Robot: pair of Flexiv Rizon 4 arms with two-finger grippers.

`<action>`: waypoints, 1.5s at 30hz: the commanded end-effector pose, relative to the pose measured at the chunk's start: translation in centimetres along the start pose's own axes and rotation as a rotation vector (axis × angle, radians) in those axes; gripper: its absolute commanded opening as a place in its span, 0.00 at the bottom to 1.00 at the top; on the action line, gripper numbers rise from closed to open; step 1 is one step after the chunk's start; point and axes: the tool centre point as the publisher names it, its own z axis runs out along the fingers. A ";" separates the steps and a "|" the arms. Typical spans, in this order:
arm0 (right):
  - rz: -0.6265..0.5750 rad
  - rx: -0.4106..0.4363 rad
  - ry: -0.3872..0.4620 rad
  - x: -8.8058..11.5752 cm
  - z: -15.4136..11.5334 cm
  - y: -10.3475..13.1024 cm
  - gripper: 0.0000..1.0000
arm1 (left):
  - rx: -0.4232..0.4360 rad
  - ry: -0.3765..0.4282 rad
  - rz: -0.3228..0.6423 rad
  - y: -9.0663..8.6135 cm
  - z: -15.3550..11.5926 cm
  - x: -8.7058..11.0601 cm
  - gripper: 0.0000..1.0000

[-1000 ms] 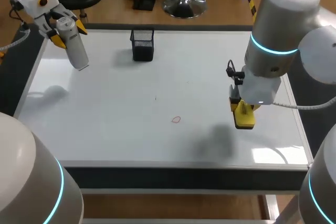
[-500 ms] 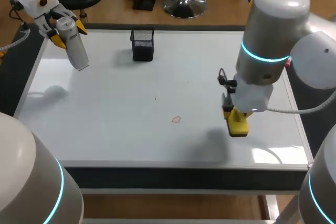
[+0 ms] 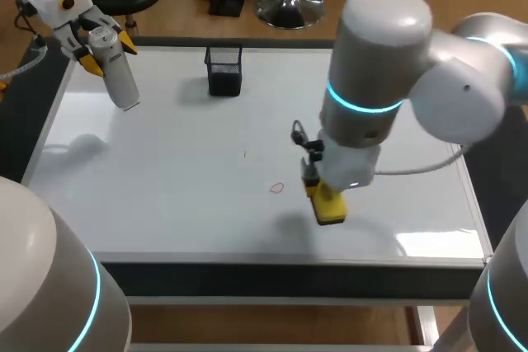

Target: Pick up the inspection probe, press it on each red-marked spot on the whiteboard one by one, put down the probe, pick up the eraser, and wipe off all the red marks.

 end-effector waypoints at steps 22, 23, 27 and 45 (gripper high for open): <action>-0.104 0.017 0.059 -9.4 4.3 -3.7 0.00 | -0.005 0.001 0.000 -0.2 0.0 0.0 0.00; -0.103 0.017 0.058 -9.5 4.5 -3.9 0.00 | -0.005 0.001 0.000 -0.2 0.0 0.0 0.00; -0.092 0.021 0.054 -9.5 5.1 -4.8 0.00 | -0.005 0.001 0.000 -0.2 0.0 0.0 0.00; -0.024 0.001 0.061 -7.2 7.5 -6.8 0.00 | -0.005 0.001 0.000 -0.2 0.0 0.0 0.00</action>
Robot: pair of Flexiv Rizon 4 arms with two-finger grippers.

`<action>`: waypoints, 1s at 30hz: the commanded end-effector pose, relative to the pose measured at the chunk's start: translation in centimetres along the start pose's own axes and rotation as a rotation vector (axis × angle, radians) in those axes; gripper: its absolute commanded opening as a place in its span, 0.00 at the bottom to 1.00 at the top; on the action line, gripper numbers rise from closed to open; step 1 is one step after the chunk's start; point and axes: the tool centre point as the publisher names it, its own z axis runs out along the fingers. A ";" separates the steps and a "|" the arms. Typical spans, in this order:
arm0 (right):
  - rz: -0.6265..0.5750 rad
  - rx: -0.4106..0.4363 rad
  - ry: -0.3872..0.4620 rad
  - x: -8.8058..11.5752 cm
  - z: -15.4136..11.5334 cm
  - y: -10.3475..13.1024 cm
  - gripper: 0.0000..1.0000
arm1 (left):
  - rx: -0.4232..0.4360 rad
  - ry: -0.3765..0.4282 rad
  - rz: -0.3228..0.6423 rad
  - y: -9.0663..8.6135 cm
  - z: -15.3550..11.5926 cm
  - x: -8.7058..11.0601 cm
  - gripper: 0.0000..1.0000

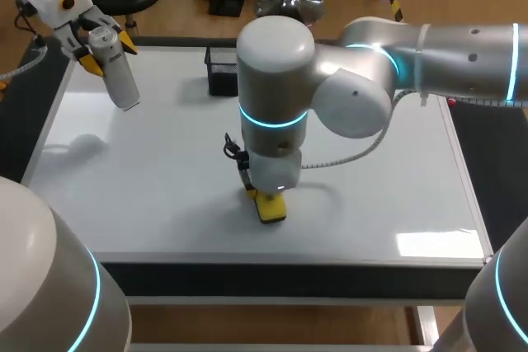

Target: Pick up the inspection probe, press it on each red-marked spot on the whiteboard one by one, put down the probe, pick up the eraser, and wipe off all the red marks.

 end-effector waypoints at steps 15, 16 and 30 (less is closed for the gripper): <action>0.108 -0.018 0.052 5.5 1.5 -1.8 0.00 | -0.005 0.001 0.000 -0.2 0.0 0.0 0.00; 0.113 -0.019 0.053 5.8 1.6 -1.9 0.00 | -0.005 0.001 0.000 -0.2 0.0 0.0 0.00; 0.181 -0.010 0.065 9.0 1.4 -2.2 0.00 | -0.005 0.001 0.000 -0.2 0.0 0.0 0.00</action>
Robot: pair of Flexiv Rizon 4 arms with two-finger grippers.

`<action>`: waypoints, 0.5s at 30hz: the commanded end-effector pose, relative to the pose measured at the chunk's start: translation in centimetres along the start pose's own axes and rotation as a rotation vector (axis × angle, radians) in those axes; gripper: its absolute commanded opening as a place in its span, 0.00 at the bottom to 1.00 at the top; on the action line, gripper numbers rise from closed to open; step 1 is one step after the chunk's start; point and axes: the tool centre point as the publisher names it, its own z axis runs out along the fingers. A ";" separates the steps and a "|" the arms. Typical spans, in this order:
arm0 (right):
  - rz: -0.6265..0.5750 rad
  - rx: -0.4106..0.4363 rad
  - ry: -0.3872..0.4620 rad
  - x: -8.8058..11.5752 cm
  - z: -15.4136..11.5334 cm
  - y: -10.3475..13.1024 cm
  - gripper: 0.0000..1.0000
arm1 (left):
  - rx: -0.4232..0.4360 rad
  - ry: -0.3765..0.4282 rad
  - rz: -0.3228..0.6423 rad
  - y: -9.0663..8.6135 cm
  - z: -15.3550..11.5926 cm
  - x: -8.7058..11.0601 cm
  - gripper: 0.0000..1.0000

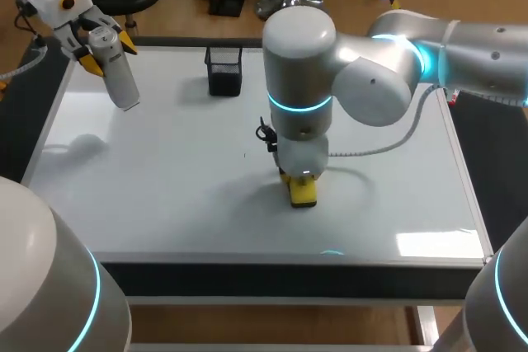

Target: Pick up the inspection probe, press it on each red-marked spot on the whiteboard one by one, put down the probe, pick up the eraser, and wipe off all the red marks.

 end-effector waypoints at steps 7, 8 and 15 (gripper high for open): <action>0.066 0.009 -0.023 1.8 -1.5 -0.5 0.00 | -0.005 0.001 0.000 -0.2 0.0 0.0 0.00; 0.064 -0.011 -0.023 1.8 -2.0 -0.5 0.00 | -0.005 0.001 0.000 -0.2 0.0 0.0 0.00; 0.028 -0.022 -0.014 0.5 -5.7 -2.0 0.00 | -0.005 0.001 0.000 -0.2 0.0 0.0 0.00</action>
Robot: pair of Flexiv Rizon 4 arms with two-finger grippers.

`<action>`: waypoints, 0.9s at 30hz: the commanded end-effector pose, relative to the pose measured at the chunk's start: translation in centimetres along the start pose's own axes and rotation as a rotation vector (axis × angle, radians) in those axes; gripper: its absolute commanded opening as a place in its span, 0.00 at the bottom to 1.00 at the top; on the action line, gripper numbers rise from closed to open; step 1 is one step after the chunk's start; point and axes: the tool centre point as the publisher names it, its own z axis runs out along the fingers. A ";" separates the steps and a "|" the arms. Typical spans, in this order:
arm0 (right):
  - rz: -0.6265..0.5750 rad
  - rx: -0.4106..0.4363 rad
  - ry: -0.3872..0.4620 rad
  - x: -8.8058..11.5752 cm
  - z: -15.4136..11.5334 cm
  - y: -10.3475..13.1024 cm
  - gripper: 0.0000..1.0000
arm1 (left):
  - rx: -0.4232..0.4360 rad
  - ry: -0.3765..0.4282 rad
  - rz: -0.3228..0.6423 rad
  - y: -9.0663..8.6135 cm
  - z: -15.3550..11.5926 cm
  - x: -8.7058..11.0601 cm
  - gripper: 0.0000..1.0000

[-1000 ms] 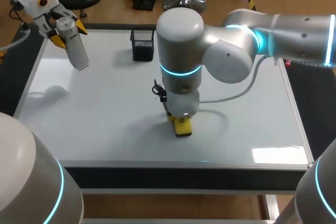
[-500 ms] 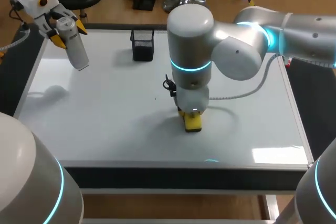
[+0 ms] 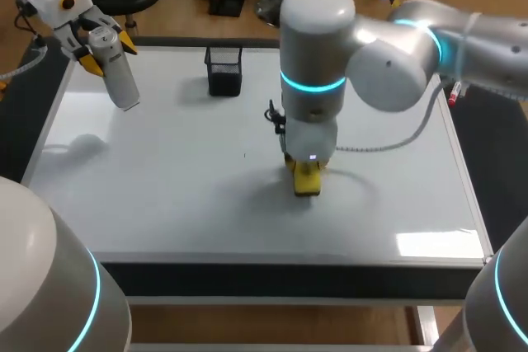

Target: Pick up the inspection probe, press it on each red-marked spot on the whiteboard one by one, put down the probe, pick up the eraser, and wipe off all the red marks.

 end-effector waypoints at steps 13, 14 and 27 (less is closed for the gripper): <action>-0.051 0.010 0.018 -1.6 -4.6 -1.7 0.00 | -0.005 0.001 0.000 -0.2 0.0 0.0 0.00; -0.051 0.010 0.018 -1.6 -4.6 -1.7 0.00 | -0.005 0.001 0.000 -0.2 0.0 0.0 0.00; -0.051 0.010 0.018 -1.6 -4.6 -1.7 0.00 | -0.005 0.001 0.000 -0.2 0.0 0.0 0.00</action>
